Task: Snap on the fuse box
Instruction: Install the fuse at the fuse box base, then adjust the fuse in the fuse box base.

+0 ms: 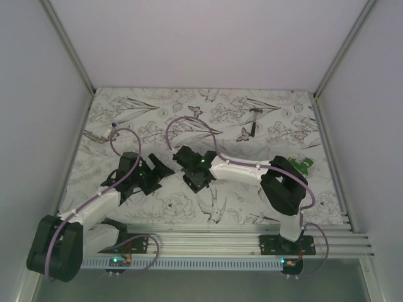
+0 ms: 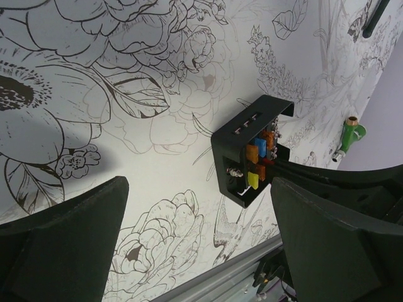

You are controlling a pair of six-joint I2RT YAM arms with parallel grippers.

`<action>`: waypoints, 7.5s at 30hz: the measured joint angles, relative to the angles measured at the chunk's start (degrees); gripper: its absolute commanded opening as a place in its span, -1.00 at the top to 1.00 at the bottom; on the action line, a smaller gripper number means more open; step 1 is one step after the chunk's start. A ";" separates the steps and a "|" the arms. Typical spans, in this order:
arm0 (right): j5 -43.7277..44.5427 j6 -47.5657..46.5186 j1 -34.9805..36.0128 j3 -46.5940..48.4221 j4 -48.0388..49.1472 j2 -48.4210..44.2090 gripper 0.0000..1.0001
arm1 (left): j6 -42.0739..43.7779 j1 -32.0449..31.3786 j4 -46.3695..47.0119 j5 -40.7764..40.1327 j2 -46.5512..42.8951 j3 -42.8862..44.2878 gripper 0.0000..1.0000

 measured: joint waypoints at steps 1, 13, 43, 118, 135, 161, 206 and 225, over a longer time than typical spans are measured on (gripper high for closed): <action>-0.04 0.04 0.00 -0.28 0.33 -0.20 0.77 | -0.02 0.00 0.00 0.07 0.00 0.00 -0.99; -1.27 0.15 0.00 -2.03 0.98 -1.84 0.53 | -0.37 0.00 0.02 0.26 -0.70 -0.11 -0.98; -1.97 0.33 0.00 -3.28 1.86 -4.90 0.64 | -0.44 -0.02 0.00 1.16 -0.96 -0.52 -0.98; -5.25 -1.33 -1.05 -4.61 1.33 -6.60 0.31 | -0.37 -3.61 -0.02 2.10 2.60 1.66 -0.99; -18.97 -0.90 -8.85 -8.87 7.26 -9.22 0.62 | 0.13 -7.78 0.00 2.67 8.48 5.49 -0.81; -27.69 0.55 -11.82 -13.03 11.30 -9.42 0.78 | 1.14 -11.61 1.40 3.30 18.86 10.84 -0.06; -23.23 0.66 -10.56 -3.23 3.23 -2.43 0.87 | 1.53 -12.33 4.46 3.89 25.53 13.20 0.52; -25.88 -0.66 -12.44 -9.57 6.91 -8.35 0.46 | 1.09 -13.53 4.76 4.96 24.50 12.72 0.25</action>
